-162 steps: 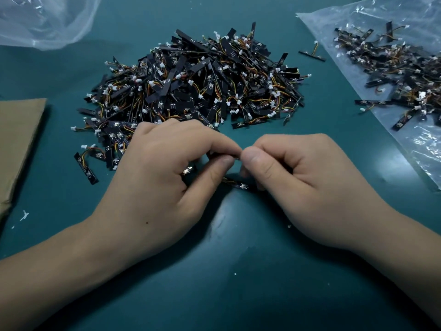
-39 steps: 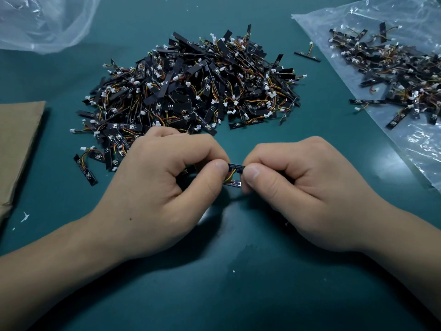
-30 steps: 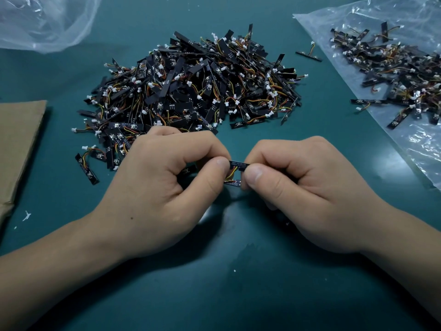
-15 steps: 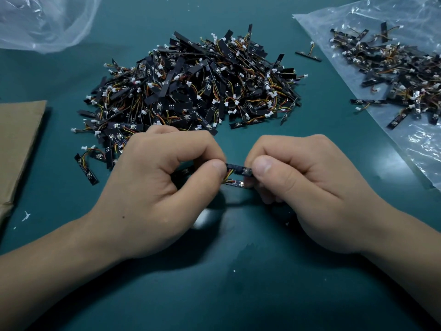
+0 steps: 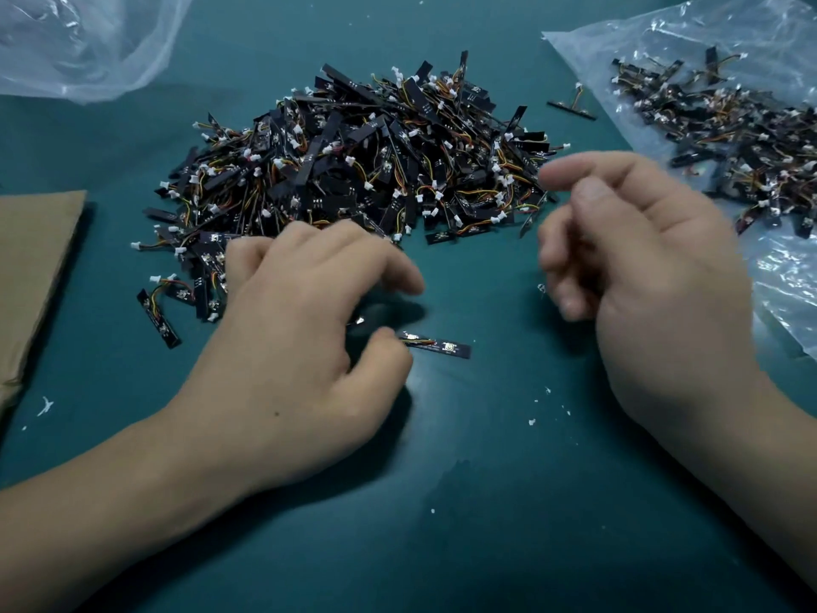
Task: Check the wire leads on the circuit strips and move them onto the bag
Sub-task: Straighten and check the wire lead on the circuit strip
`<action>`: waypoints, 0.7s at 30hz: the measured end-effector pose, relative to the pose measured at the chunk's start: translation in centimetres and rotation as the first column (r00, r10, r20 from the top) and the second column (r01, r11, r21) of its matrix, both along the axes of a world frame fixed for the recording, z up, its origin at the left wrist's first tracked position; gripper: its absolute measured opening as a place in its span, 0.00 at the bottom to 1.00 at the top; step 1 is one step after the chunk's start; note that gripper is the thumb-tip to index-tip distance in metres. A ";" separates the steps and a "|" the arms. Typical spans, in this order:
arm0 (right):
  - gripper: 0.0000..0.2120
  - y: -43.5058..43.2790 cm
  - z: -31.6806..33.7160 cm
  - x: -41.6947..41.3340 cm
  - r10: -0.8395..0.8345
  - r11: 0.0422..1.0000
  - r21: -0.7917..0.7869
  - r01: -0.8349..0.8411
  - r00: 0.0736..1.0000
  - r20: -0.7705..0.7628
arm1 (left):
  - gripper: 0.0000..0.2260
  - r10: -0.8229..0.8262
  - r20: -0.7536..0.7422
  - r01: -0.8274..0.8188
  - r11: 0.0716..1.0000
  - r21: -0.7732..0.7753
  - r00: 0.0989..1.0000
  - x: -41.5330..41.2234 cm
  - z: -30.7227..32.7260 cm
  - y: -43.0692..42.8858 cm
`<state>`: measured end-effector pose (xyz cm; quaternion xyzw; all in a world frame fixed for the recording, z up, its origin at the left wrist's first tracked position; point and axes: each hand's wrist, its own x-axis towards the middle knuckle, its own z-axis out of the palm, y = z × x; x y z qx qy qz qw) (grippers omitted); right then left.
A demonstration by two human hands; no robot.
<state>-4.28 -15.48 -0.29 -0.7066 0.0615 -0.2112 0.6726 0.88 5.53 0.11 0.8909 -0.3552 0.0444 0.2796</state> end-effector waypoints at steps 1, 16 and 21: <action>0.10 0.2 -0.1 -0.1 0.037 0.998 -0.058 -0.038 0.999 -0.017 | 0.10 0.001 0.010 -0.001 0.999 0.054 1.000 0.0 0.0 0.0; 0.11 1.5 -0.1 -0.9 0.158 0.653 -0.701 -0.287 0.957 -0.244 | 0.01 0.016 0.047 -0.014 0.998 -0.057 0.999 -0.1 0.1 -0.2; 0.11 1.3 0.0 -0.9 0.161 0.707 -0.642 -0.296 0.952 -0.262 | 0.02 0.023 0.042 -0.018 0.993 -0.117 0.999 -0.3 0.4 -0.3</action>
